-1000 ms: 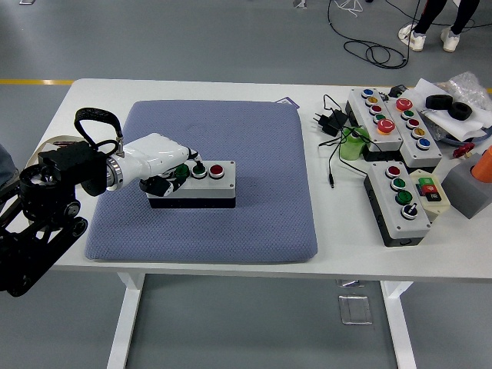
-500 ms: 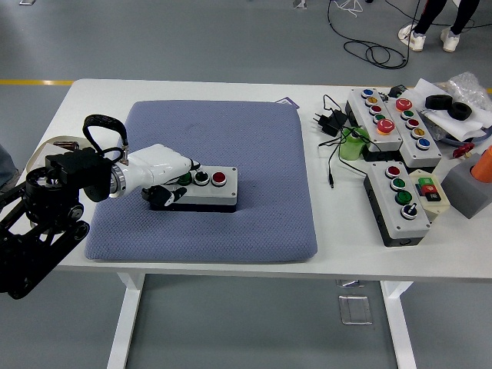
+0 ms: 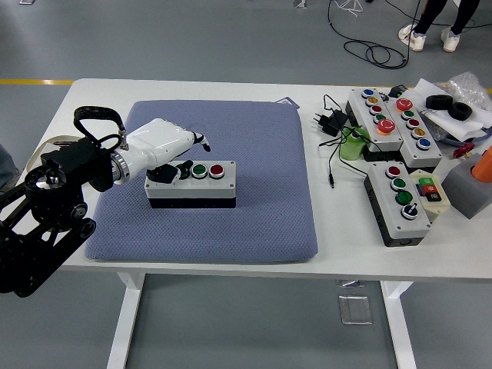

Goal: Pick up the button,place it on the desk,press the button,press the button

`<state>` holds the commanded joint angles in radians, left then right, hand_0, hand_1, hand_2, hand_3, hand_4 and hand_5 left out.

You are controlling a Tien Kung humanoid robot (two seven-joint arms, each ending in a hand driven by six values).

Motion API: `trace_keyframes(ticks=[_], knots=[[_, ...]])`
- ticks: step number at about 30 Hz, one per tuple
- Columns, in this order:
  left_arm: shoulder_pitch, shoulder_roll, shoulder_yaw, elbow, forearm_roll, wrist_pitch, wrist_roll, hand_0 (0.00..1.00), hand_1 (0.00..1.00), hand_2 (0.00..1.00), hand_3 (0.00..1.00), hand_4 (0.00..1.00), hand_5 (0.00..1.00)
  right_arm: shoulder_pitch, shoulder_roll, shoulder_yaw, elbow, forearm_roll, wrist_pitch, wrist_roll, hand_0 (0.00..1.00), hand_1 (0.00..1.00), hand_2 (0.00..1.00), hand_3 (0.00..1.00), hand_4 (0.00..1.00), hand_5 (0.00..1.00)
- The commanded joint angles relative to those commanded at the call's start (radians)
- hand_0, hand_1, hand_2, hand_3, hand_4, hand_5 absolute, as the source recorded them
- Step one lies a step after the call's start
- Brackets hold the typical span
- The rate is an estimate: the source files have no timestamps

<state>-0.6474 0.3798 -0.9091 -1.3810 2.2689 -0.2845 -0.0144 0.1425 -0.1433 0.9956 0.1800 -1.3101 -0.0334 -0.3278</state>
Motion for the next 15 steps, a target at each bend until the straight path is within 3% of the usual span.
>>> trace_keyframes(ticks=[6, 15], knots=[[-0.002, -0.007, 0.020, -0.004, 0.000, -0.022, -0.005, 0.086, 0.002, 0.002, 0.762, 0.454, 0.002, 0.000, 0.000, 0.000, 0.000, 0.000, 0.000, 0.000, 0.661, 0.637, 0.661, 0.579, 0.362, 0.233], [0.004, -0.053, -0.002, 0.032, 0.000, -0.030, 0.008, 0.087, 0.002, 0.002, 0.763, 0.456, 0.002, -0.002, 0.000, 0.000, 0.000, 0.001, 0.000, 0.000, 0.660, 0.638, 0.662, 0.579, 0.362, 0.233]])
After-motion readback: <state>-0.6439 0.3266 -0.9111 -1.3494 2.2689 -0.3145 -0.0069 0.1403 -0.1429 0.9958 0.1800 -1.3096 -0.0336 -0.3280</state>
